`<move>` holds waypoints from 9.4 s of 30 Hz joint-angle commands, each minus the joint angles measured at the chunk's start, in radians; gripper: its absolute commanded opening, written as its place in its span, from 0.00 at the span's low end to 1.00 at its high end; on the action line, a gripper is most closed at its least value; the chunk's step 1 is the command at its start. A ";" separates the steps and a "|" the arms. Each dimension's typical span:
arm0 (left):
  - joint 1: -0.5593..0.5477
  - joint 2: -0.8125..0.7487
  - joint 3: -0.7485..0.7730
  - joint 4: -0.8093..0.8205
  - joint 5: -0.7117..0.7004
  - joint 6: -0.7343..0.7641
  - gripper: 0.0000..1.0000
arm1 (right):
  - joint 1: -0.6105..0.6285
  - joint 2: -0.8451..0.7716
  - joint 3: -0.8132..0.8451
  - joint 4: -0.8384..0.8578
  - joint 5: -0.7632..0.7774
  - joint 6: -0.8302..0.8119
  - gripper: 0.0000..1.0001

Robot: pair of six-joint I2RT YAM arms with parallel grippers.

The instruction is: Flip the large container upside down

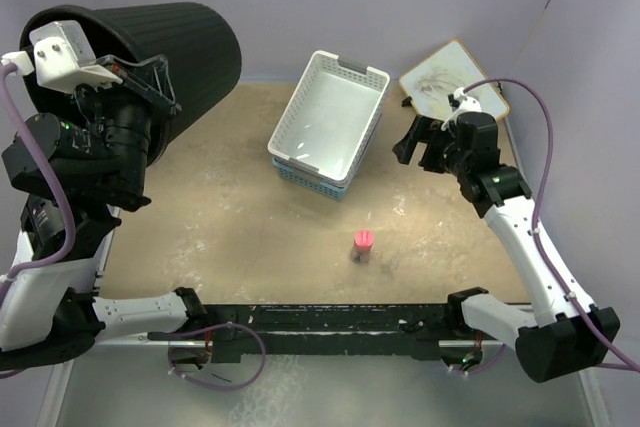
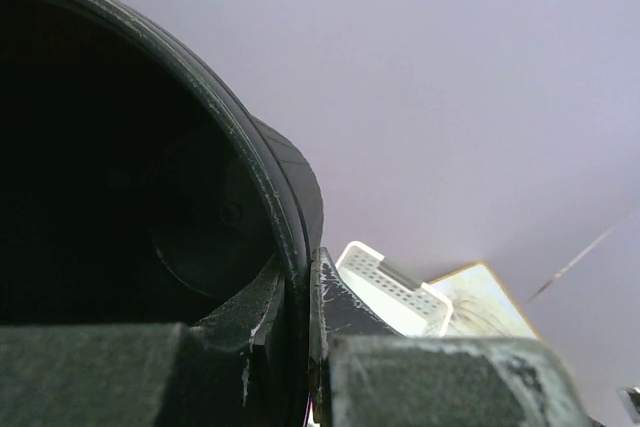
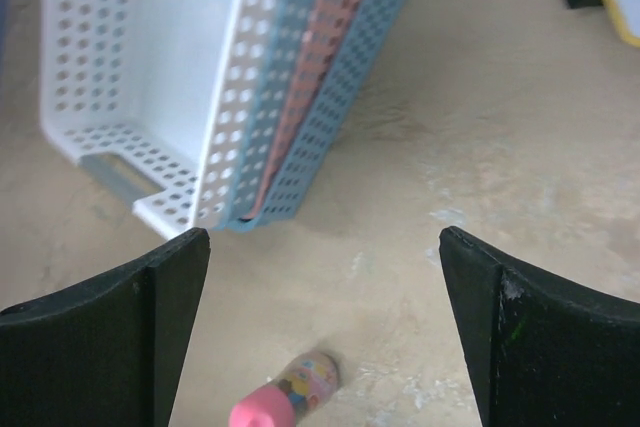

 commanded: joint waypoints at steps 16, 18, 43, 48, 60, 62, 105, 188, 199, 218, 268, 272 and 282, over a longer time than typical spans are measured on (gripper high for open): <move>0.003 0.081 -0.072 -0.011 -0.323 0.114 0.00 | 0.209 0.288 0.073 0.911 -0.809 0.302 1.00; 0.047 0.124 -0.071 -0.007 -0.331 0.142 0.00 | 0.226 0.309 0.085 0.877 -0.794 0.289 1.00; 0.607 0.371 -0.249 -0.045 0.392 -0.195 0.00 | 0.236 0.585 0.505 -0.062 0.260 0.036 0.88; 0.607 0.361 -0.268 -0.060 0.426 -0.198 0.00 | 0.246 0.743 0.604 -0.185 0.372 0.106 0.79; 0.607 0.381 -0.219 -0.142 0.454 -0.192 0.00 | 0.170 0.670 0.455 -0.210 0.678 -0.057 0.71; 0.607 0.393 -0.204 -0.153 0.452 -0.193 0.00 | 0.158 0.670 0.456 -0.212 0.712 -0.080 0.72; 0.905 0.084 -0.868 -0.075 0.709 -0.616 0.54 | 0.359 0.368 0.339 0.178 -0.140 -0.120 1.00; 0.903 -0.150 -0.762 -0.364 0.550 -0.466 0.33 | 0.418 1.109 0.834 0.534 -0.544 0.128 1.00; 0.904 -0.131 -0.826 -0.307 0.621 -0.454 0.43 | 0.418 1.115 0.844 0.530 -0.552 0.130 1.00; 0.904 -0.105 -0.880 -0.285 0.661 -0.473 0.00 | 0.415 0.951 0.713 0.701 -0.724 0.232 1.00; 0.905 -0.108 -1.159 0.190 0.841 -0.667 0.00 | 0.524 0.747 0.646 0.541 -0.807 0.076 1.00; 0.905 -0.111 -1.150 0.175 0.834 -0.658 0.00 | 0.528 0.779 0.690 0.525 -0.798 0.079 1.00; 0.903 -0.142 -0.976 -0.002 0.880 -0.498 0.34 | 0.528 0.620 0.779 0.188 -0.431 -0.196 1.00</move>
